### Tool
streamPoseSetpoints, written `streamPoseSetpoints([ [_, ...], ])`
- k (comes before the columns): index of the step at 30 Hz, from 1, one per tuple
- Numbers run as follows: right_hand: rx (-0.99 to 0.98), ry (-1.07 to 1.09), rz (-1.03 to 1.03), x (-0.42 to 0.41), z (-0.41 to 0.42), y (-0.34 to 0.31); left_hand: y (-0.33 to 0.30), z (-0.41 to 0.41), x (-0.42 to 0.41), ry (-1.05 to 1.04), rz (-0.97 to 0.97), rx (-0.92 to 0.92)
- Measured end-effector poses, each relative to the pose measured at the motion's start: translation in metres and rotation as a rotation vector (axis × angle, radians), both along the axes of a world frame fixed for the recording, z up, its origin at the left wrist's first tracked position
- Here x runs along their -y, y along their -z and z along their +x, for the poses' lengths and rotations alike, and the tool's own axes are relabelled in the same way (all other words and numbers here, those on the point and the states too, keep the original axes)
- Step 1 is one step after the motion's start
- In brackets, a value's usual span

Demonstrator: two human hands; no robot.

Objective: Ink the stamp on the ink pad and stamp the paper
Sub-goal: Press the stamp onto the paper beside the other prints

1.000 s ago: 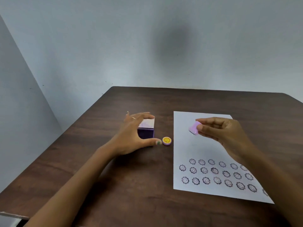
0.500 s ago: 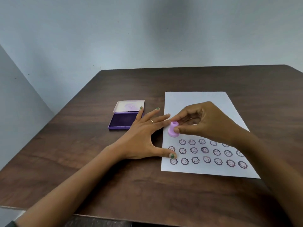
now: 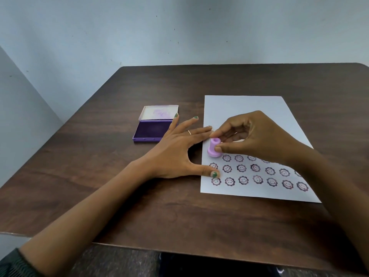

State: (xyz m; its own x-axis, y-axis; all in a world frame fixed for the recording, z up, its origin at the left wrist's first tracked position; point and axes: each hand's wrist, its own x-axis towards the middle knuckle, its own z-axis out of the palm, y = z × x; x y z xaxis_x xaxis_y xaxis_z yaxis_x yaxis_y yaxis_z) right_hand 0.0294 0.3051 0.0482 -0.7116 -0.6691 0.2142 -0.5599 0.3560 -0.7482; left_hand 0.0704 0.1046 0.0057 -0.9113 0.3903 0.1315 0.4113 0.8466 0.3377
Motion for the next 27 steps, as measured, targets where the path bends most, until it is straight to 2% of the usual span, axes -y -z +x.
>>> streamPoseSetpoints([
  [27,-0.012,-0.030,0.040,0.0038,0.0007,0.0029,-0.0017,0.0003,0.0005,-0.002,-0.009,0.027],
])
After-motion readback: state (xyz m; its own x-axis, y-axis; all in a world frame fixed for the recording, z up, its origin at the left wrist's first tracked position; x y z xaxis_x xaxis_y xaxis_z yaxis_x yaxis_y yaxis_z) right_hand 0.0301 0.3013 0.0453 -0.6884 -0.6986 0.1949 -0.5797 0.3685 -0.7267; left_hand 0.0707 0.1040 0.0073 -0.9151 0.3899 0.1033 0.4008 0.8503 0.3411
